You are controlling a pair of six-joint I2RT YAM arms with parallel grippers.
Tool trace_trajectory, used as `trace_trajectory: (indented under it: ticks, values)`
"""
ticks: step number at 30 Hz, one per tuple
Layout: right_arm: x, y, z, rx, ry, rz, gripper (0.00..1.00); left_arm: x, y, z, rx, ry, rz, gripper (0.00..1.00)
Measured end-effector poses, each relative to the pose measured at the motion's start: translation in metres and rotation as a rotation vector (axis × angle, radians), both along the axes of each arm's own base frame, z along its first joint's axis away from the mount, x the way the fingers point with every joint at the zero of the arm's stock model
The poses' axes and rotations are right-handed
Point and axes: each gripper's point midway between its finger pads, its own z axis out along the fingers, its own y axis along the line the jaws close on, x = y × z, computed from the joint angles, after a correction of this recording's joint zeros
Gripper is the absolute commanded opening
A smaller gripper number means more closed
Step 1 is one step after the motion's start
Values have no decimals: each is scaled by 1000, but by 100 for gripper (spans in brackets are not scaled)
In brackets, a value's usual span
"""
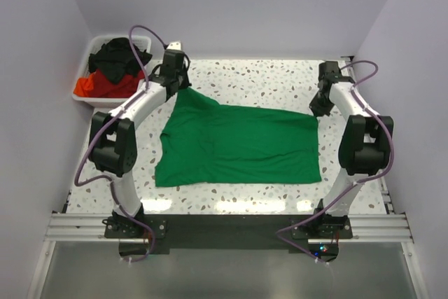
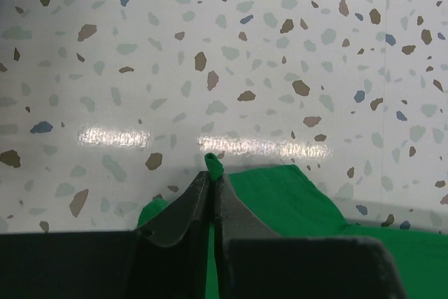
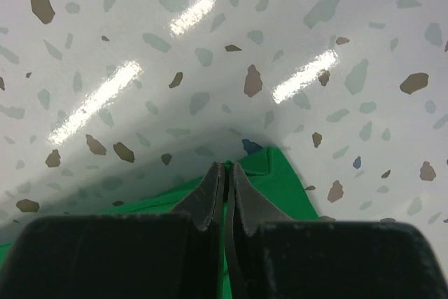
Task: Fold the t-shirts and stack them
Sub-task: Fold the tshirt
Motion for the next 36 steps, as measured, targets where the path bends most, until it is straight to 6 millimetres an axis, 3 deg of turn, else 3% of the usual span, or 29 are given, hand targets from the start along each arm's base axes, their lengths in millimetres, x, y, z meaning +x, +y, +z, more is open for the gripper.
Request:
trace_trajectory:
  ticks: [6, 15, 25, 36]
  values:
    - [-17, 3, -1, 14, 9, 6, 0, -23, 7, 1, 5, 15, -1, 0]
    - [-44, 5, -9, 22, 45, 5, 0, -65, 19, -16, 28, 84, 9, 0]
    - [-60, 2, -15, 5, 67, -23, 0, -94, 31, -15, 28, 103, 42, 0]
    - [-72, 3, -27, 12, 104, -40, 0, -127, 39, -47, 30, 197, 60, 0]
